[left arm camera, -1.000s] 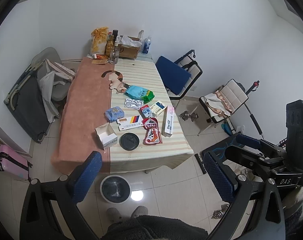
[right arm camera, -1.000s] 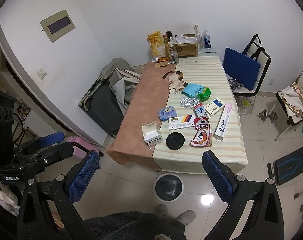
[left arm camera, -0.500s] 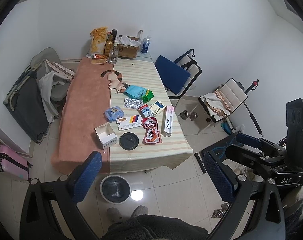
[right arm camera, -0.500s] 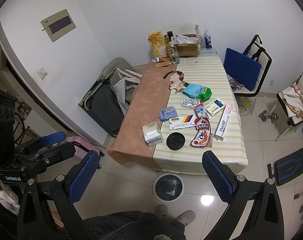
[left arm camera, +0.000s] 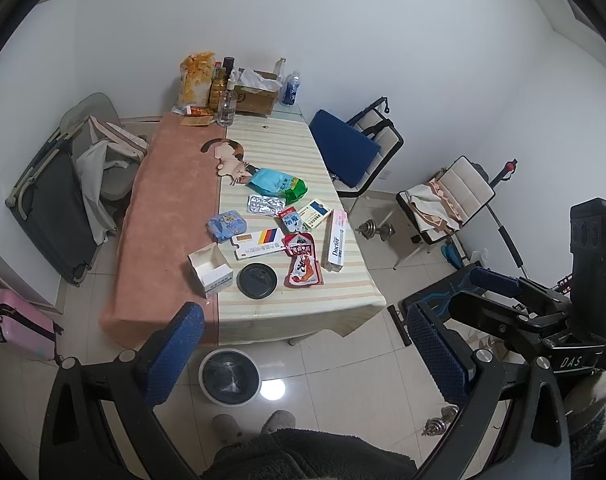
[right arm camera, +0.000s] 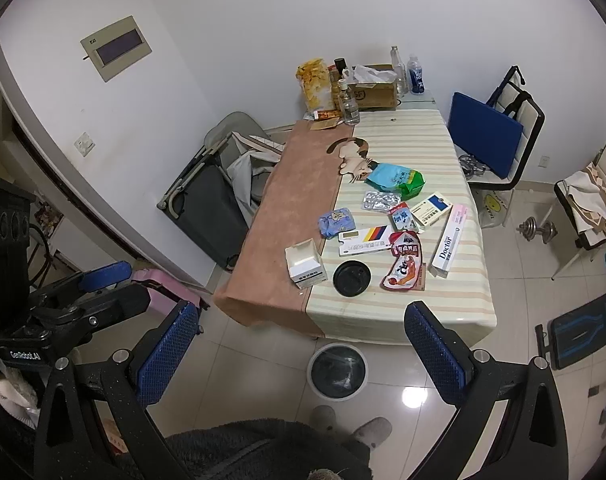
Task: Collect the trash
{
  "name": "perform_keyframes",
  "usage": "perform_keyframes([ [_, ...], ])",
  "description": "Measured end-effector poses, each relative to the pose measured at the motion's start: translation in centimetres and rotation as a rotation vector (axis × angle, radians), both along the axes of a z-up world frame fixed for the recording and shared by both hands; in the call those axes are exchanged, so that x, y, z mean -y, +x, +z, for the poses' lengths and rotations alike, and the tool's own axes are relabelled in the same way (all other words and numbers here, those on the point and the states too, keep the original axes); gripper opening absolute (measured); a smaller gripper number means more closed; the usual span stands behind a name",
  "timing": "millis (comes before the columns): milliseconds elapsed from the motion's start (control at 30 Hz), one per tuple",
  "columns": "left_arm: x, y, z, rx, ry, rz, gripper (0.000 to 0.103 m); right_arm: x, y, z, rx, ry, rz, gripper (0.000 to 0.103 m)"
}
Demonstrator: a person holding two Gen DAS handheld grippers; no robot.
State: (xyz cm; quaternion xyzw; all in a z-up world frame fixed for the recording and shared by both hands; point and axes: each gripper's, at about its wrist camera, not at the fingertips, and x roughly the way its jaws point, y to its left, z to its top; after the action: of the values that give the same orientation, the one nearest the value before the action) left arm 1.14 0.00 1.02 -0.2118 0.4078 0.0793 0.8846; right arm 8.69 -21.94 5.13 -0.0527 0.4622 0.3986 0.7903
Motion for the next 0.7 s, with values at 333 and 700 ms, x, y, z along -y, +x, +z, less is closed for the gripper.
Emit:
perform_keyframes([
  [333, -0.1, -0.2, -0.9, -0.006, -0.008, -0.008, 0.103, -0.3, -0.1, -0.4, -0.008, -0.002, 0.003, 0.103],
  [700, -3.6, 5.4, -7.9, -0.148, 0.376, 0.112, 0.103, -0.3, 4.7, -5.1, -0.027, -0.061, -0.283, 0.103],
])
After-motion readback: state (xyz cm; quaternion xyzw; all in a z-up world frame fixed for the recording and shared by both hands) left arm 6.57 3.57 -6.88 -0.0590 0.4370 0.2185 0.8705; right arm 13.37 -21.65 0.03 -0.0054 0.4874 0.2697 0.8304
